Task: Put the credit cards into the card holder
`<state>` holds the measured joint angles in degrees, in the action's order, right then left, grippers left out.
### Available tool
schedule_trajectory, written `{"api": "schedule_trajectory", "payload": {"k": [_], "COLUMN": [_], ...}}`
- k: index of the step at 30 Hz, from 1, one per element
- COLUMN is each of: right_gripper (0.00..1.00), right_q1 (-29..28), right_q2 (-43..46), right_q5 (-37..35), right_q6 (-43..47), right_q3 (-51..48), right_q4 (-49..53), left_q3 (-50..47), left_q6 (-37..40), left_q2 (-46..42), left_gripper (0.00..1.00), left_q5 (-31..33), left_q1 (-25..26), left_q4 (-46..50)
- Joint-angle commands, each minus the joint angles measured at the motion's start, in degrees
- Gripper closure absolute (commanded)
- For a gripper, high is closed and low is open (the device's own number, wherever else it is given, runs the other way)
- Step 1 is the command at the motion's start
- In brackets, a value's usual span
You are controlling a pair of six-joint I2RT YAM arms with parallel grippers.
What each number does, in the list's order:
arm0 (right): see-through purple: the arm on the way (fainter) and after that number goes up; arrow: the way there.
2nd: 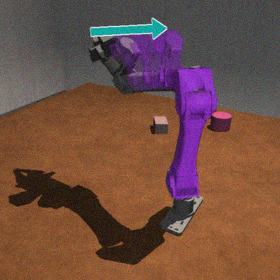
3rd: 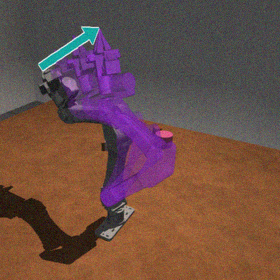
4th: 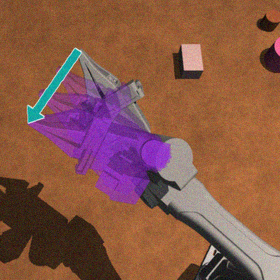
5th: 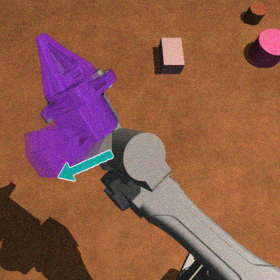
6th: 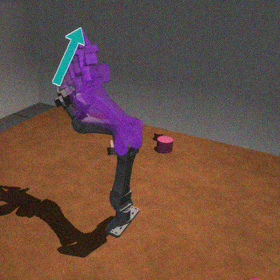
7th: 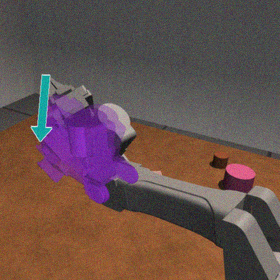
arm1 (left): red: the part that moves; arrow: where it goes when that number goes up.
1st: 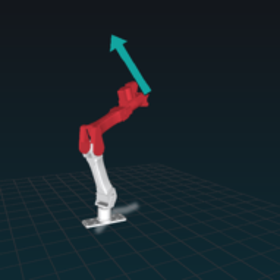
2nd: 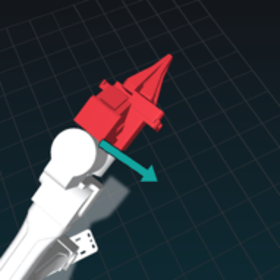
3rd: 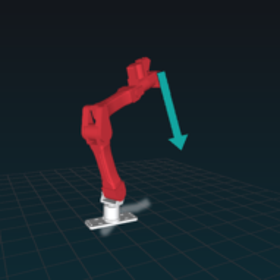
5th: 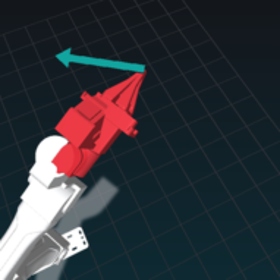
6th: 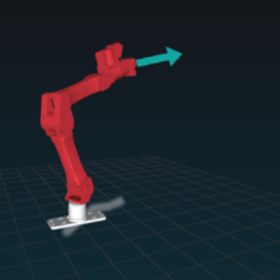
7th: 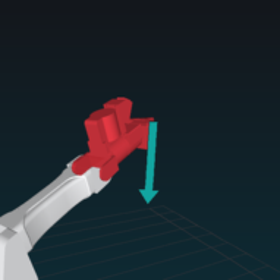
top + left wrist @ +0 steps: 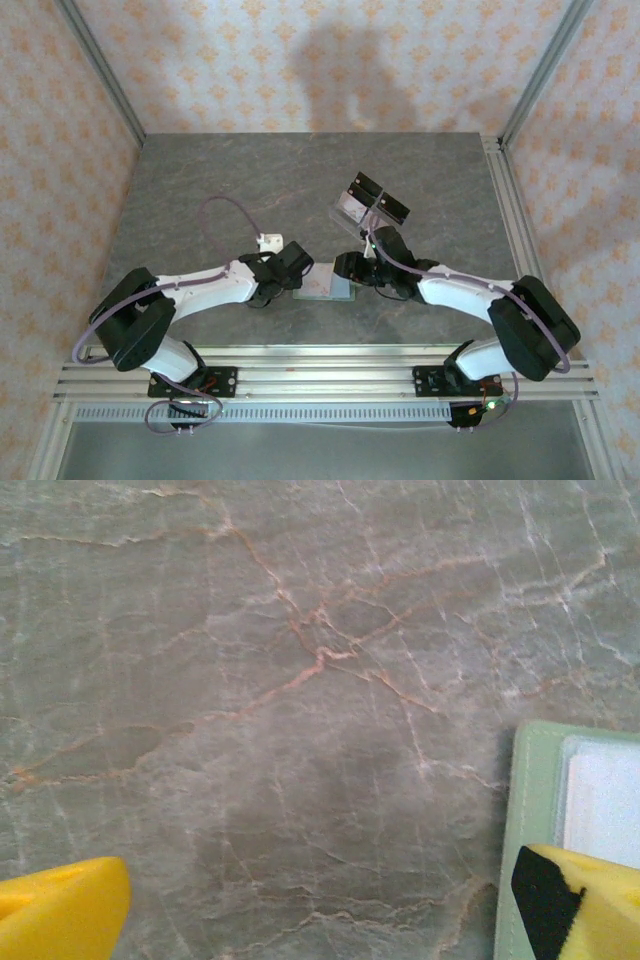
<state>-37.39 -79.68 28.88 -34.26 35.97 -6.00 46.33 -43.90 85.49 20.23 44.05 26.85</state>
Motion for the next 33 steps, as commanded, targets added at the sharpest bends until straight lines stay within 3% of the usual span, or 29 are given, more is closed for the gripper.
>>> {"api": "schedule_trajectory", "payload": {"k": [1, 13, 33], "right_gripper": [0.58, 0.55, 0.54], "right_q1": [-1.68, -5.85, -7.08], "right_q2": [-1.47, -11.62, -17.97], "right_q5": [-3.02, -5.33, -4.11], "right_q6": [4.20, 4.91, 5.09], "right_q3": [4.13, 11.58, 17.17], "right_q4": [12.30, 15.00, 15.25], "left_q3": [-0.77, -4.30, -6.97], "left_q6": [0.63, -0.05, -0.48], "left_q2": [-0.67, 1.69, 3.58], "left_gripper": [0.00, 0.00, 0.00], "left_q5": [2.29, 1.34, -0.98], "left_q1": [-1.11, -1.69, -1.64], "left_q4": [2.35, -0.15, -4.74]}}
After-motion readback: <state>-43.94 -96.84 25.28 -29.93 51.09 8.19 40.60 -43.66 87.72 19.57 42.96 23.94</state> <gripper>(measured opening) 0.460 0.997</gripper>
